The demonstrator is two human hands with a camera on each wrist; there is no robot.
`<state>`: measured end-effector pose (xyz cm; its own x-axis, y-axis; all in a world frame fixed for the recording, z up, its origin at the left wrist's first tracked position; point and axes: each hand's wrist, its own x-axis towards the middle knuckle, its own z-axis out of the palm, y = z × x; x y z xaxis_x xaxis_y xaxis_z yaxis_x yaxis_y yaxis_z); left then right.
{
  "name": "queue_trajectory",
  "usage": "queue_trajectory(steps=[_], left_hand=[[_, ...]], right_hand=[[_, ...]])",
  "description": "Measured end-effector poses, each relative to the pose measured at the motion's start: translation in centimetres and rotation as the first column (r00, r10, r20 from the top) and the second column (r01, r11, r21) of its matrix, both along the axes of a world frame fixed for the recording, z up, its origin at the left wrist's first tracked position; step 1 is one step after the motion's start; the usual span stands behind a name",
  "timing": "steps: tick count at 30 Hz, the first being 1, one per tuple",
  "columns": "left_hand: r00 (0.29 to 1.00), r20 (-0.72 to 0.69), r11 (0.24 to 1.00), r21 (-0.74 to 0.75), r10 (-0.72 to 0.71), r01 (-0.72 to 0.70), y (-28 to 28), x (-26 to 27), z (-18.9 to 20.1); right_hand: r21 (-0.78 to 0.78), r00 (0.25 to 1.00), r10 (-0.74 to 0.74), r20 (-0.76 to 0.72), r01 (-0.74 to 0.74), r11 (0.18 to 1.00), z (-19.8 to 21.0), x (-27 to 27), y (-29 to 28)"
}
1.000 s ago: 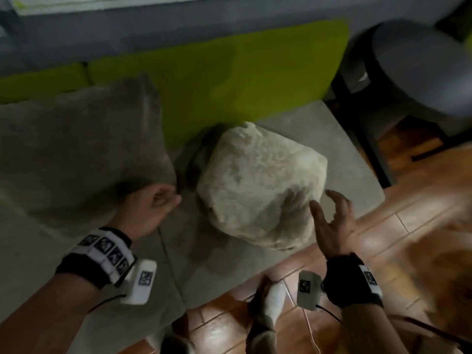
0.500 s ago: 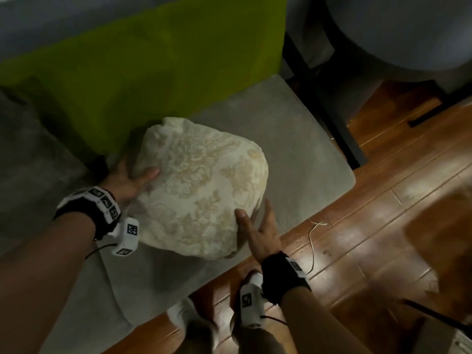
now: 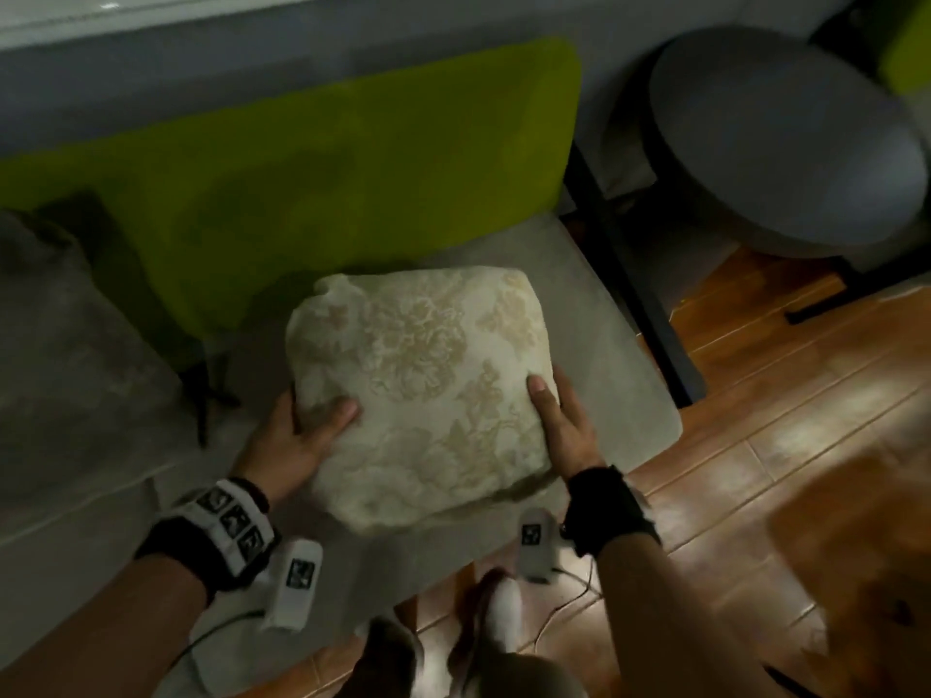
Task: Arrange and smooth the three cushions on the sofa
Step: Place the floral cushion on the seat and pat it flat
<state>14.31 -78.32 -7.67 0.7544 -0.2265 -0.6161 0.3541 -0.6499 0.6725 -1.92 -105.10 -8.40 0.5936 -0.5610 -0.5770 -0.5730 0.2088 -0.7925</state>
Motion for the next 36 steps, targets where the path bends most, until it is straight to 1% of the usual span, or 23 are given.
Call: queue_trajectory(steps=[2,5,7,9,11,15,17,18,20,21,22,24,26,28,30,31,34,36], left_hand=[[0.998,0.004,0.997,-0.051,0.056,-0.056,-0.5,-1.6,-0.7],[0.992,-0.003,0.981,-0.152,0.124,-0.123,-1.8,-3.3,-2.3],[0.987,0.007,0.977,-0.14,0.161,-0.158,-2.5,-3.3,-3.6],[0.979,0.018,0.974,-0.105,0.204,-0.201,-3.0,-3.0,-4.7],[0.974,0.033,0.971,-0.093,0.223,-0.219,-3.5,-2.9,-5.5],[0.954,0.075,0.951,-0.129,0.291,-0.28,-4.4,-4.2,-5.3],[0.918,0.121,0.926,-0.084,0.377,-0.369,-3.9,-5.0,-5.4],[0.887,0.139,0.898,-0.057,0.44,-0.436,-3.2,-5.6,-5.6],[0.808,0.165,0.823,-0.053,0.566,-0.566,-1.8,-7.0,-6.4],[0.767,0.157,0.781,-0.059,0.622,-0.622,-1.3,-7.8,-6.8],[0.741,0.14,0.752,-0.052,0.657,-0.657,-1.1,-8.7,-7.0],[0.715,0.093,0.72,-0.048,0.693,-0.692,-1.4,-10.4,-7.4],[0.706,0.046,0.707,-0.022,0.707,-0.707,-2.3,-11.8,-7.8],[0.725,-0.007,0.725,0.01,0.689,-0.689,-2.9,-12.7,-8.5],[0.731,-0.075,0.734,0.024,0.678,-0.679,-3.8,-13.0,-8.9],[0.735,-0.109,0.74,0.015,0.669,-0.672,-4.3,-13.0,-8.9],[0.764,-0.142,0.767,-0.04,0.63,-0.64,-5.7,-12.6,-8.9],[0.726,-0.198,0.722,-0.102,0.659,-0.684,-6.5,-12.4,-8.8]], right_hand=[[-0.059,0.993,0.113,-0.037,-0.115,0.992,0.3,1.7,-3.7],[-0.107,0.977,0.192,-0.09,-0.202,0.974,0.4,4.1,-7.6],[-0.104,0.963,0.245,-0.113,-0.257,0.961,-0.2,5.2,-8.9],[-0.094,0.944,0.311,-0.113,-0.322,0.942,-2.0,5.7,-9.8],[-0.071,0.934,0.337,-0.122,-0.347,0.935,-3.9,5.4,-10.9],[-0.072,0.912,0.405,-0.066,-0.409,0.91,-4.3,4.1,-12.3],[-0.12,0.892,0.445,-0.082,-0.452,0.884,-4.2,3.1,-13.6],[-0.172,0.89,0.447,-0.093,-0.457,0.873,-4.3,2.5,-14.3],[-0.27,0.91,0.412,-0.048,-0.409,0.872,-4.5,1.2,-15.6],[-0.314,0.918,0.397,-0.014,-0.381,0.87,-4.7,0.5,-16.2],[-0.353,0.921,0.389,0.008,-0.361,0.863,-4.9,-0.3,-16.6],[-0.408,0.919,0.393,0.031,-0.348,0.844,-5.7,-1.7,-17.0],[-0.432,0.902,0.431,-0.017,-0.395,0.81,-6.8,-2.8,-17.1],[-0.379,0.867,0.493,-0.071,-0.481,0.791,-8.1,-3.5,-16.9],[-0.248,0.845,0.528,-0.086,-0.531,0.81,-8.9,-3.6,-16.1],[-0.176,0.845,0.528,-0.081,-0.533,0.827,-9.1,-3.5,-15.6],[0.042,0.894,0.445,-0.052,-0.443,0.895,-9.9,-3.0,-14.2],[0.201,0.902,0.425,-0.077,-0.404,0.893,-10.2,-2.5,-13.3]])
